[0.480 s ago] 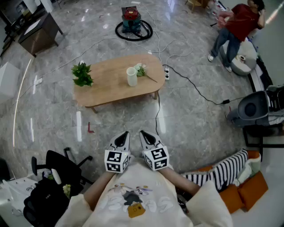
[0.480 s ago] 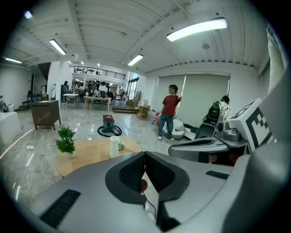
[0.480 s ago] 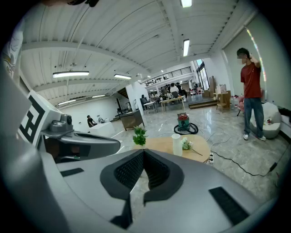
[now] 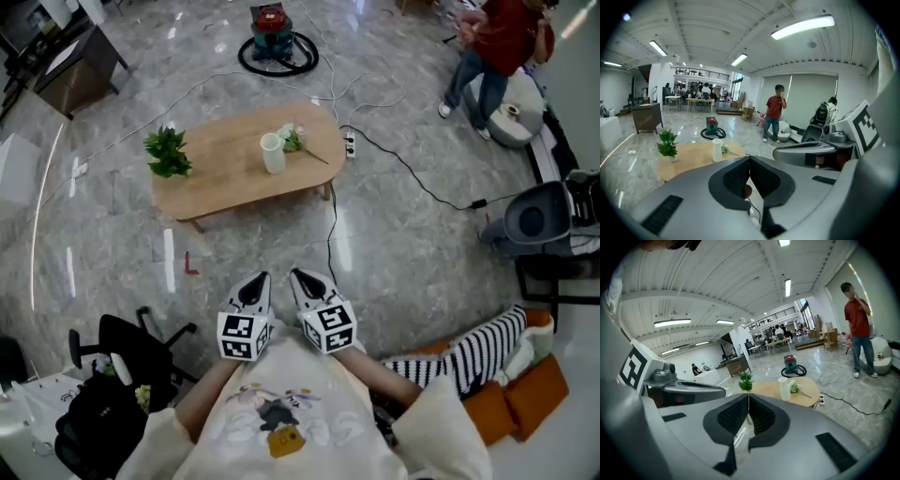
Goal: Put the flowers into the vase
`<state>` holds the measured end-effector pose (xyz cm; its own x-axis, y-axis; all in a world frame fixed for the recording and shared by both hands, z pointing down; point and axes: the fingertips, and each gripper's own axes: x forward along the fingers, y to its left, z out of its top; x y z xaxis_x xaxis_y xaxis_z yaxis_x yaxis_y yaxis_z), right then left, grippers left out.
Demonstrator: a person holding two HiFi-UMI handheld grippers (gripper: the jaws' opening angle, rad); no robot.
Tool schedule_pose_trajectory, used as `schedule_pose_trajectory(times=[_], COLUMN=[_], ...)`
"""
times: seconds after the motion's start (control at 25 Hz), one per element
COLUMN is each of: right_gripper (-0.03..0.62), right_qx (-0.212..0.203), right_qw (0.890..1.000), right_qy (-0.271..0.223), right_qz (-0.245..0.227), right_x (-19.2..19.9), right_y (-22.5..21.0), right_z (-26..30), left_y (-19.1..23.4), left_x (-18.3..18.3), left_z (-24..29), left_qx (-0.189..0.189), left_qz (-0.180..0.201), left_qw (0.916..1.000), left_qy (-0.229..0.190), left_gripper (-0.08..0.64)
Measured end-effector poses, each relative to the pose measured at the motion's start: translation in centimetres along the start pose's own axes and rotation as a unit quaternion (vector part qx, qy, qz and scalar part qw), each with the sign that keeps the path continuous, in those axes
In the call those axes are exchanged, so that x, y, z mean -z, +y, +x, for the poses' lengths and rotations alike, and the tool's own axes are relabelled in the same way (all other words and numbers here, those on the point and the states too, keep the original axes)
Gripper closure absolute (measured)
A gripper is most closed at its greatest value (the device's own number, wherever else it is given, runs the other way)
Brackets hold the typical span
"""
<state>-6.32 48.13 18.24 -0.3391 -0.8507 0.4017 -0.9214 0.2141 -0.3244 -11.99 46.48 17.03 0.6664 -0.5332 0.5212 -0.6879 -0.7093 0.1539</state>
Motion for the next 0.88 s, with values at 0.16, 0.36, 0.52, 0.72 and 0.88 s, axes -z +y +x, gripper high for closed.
schedule_pose_trajectory(times=[0.16, 0.36, 0.52, 0.72, 0.88], right_gripper=[0.586, 0.586, 0.586, 0.586, 0.586], right_qx=[-0.006, 0.011, 0.004, 0.014, 0.032], right_qw=[1.000, 0.998, 0.997, 0.995, 0.991], right_qy=[0.001, 0.000, 0.004, 0.013, 0.014], right_qz=[0.011, 0.057, 0.074, 0.102, 0.127], right_x=[0.3, 0.8, 1.6, 2.5, 2.8], right_y=[-0.9, -5.1, -8.2, -11.6, -13.9], right_z=[-0.4, -2.2, -3.1, -4.0, -4.5], left_y=[-0.8, -4.0, -6.1, -5.4, -7.3], left_x=[0.1, -0.2, -0.4, -1.1, -1.6], left_z=[0.9, 2.4, 3.6, 4.9, 6.7], left_qx=[-0.001, 0.002, -0.015, -0.044, -0.023], left_qz=[0.002, 0.022, 0.027, -0.011, 0.010], left_qw=[0.9999, 0.9995, 0.9992, 0.9986, 0.9991], left_qy=[0.010, 0.022, 0.025, 0.029, 0.035], left_gripper=[0.551, 0.551, 0.551, 0.551, 0.551])
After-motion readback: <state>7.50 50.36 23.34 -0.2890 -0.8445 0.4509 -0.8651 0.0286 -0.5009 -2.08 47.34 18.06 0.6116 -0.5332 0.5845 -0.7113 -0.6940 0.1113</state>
